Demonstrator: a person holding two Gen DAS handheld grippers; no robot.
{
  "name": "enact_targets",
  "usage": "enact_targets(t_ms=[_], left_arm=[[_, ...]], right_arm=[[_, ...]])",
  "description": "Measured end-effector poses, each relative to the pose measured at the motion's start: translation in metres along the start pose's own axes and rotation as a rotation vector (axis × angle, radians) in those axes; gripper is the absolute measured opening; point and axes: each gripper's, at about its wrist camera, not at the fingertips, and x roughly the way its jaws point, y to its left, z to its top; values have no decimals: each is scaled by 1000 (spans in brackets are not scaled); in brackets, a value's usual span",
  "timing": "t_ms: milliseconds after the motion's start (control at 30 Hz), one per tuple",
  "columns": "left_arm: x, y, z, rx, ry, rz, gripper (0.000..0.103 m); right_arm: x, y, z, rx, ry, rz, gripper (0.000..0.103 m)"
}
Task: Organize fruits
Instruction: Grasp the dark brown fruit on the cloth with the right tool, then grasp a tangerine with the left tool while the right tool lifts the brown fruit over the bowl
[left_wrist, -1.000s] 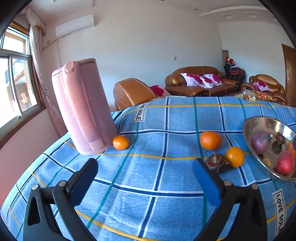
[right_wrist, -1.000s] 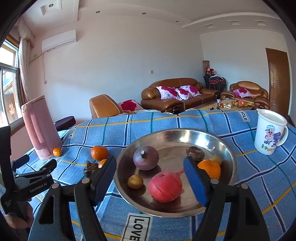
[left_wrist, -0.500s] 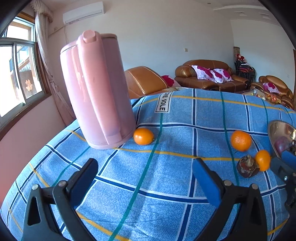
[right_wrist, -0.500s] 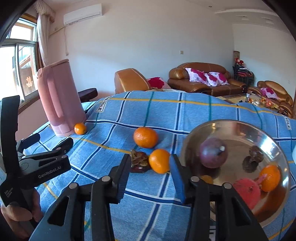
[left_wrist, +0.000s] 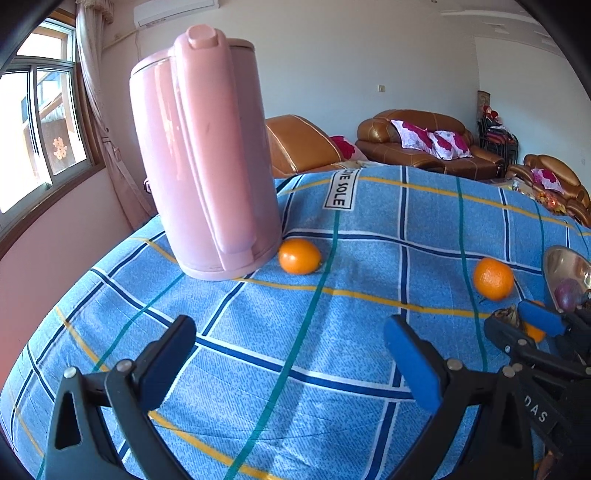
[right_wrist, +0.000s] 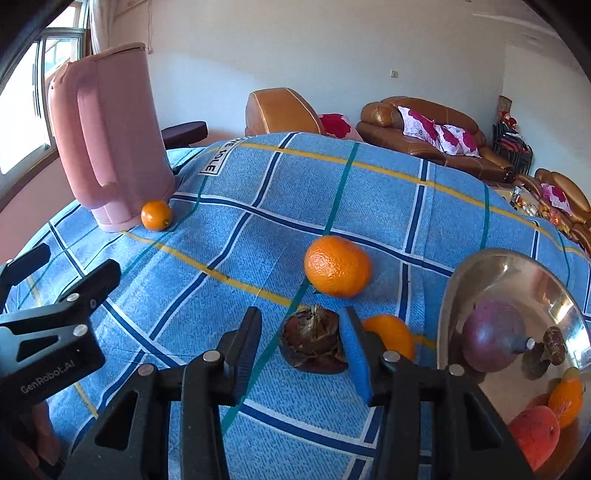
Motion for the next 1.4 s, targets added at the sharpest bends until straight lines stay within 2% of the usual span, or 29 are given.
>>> enact_targets(t_ms=[67,200,333,467,567,700,800,933,1167,1300,1400], left_arm=[[1,0,0,-3,5,0,103],[3,3,0,-10,10,-6,103],[2,4,1,-19,11,-17,103],[0,4,1,-18,0,-20,103],[-1,6,0,-26,-2,-30,103],[-3,6,0,-38,-8,-77,103],[-8,0,-1,-16,-35,-89,103],[-13,-13,-4,31,-63,-118,103],[-22,-40,-6,97,-58,-327,102],[-27,-76,-9,179,-6,-500,88],[-32,-107,-10,266,-4,-565,85]], right_arm=[[3,0,3,-19,5,11,47],[12,9,-1,-93,71,-45,47],[7,-4,-8,-7,83,48,47],[5,0,-9,-10,78,48,47],[-10,5,-11,-12,4,93,47],[-42,3,-20,0,-134,97,47],[-58,-9,-27,49,-206,55,47],[-80,-33,-34,83,-298,-71,47],[-104,-86,-47,139,-346,-177,47],[-105,-104,-48,182,-343,-174,47],[-106,-112,-49,210,-345,-167,47]])
